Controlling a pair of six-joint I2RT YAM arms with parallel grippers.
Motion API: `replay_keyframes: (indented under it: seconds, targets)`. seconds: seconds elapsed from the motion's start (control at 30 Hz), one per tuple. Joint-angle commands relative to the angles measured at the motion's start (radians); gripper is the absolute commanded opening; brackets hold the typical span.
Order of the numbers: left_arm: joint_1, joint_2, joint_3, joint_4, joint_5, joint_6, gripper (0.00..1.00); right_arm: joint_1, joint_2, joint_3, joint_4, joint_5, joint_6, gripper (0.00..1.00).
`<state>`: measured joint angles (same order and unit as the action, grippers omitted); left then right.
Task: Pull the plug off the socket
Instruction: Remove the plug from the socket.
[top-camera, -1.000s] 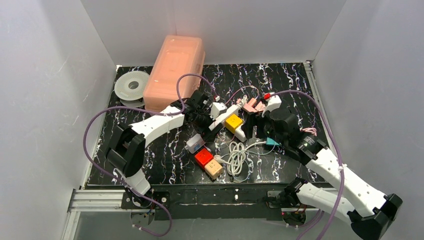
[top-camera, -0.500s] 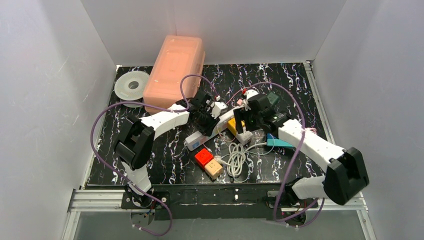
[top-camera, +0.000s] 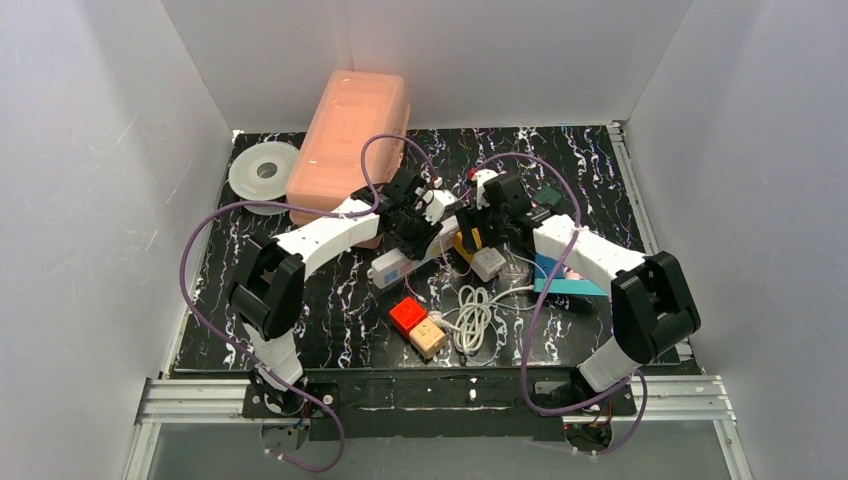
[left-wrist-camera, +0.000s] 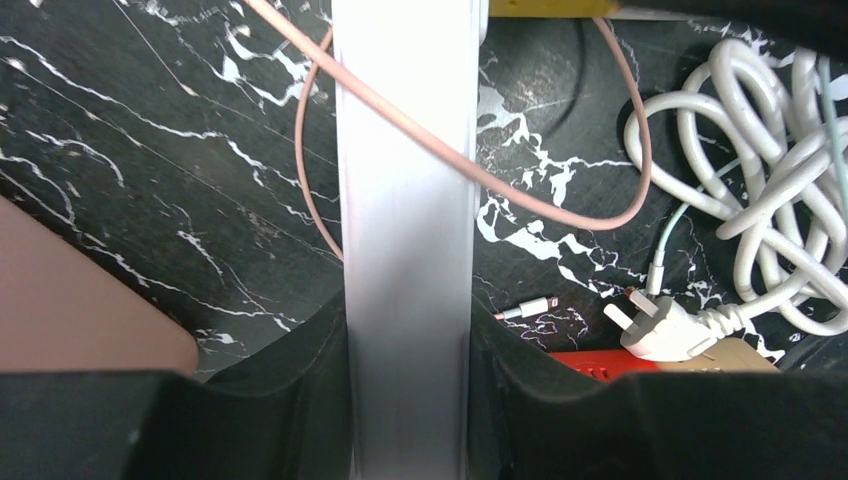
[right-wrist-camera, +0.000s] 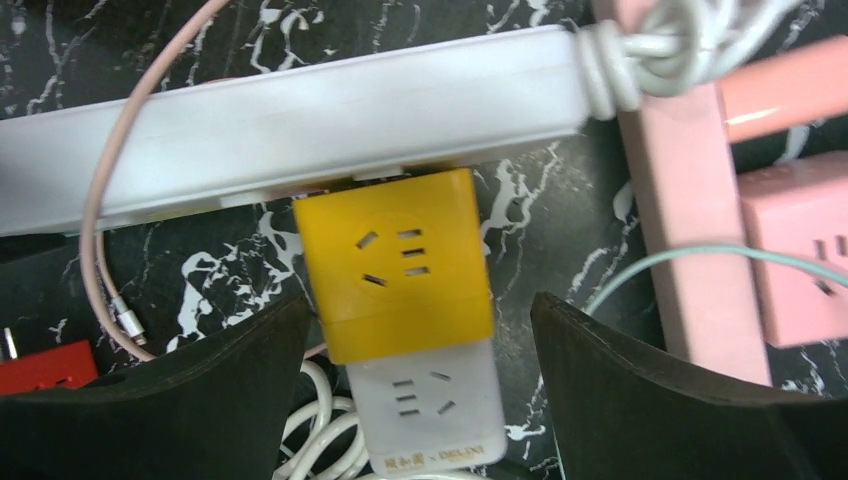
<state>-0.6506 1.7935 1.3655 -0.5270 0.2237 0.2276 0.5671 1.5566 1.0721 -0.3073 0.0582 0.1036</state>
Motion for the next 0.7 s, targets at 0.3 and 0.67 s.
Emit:
replay_keyframes:
  seconds: [0.3, 0.67]
  targets:
    - [-0.007, -0.071, 0.133, -0.019, 0.046, -0.010, 0.00, 0.004, 0.137, 0.096, 0.085, -0.136, -0.040, 0.88]
    - [-0.007, -0.120, 0.123, -0.035, 0.042, -0.017, 0.00, 0.002, 0.208, 0.126, 0.114, -0.155, -0.031, 0.51]
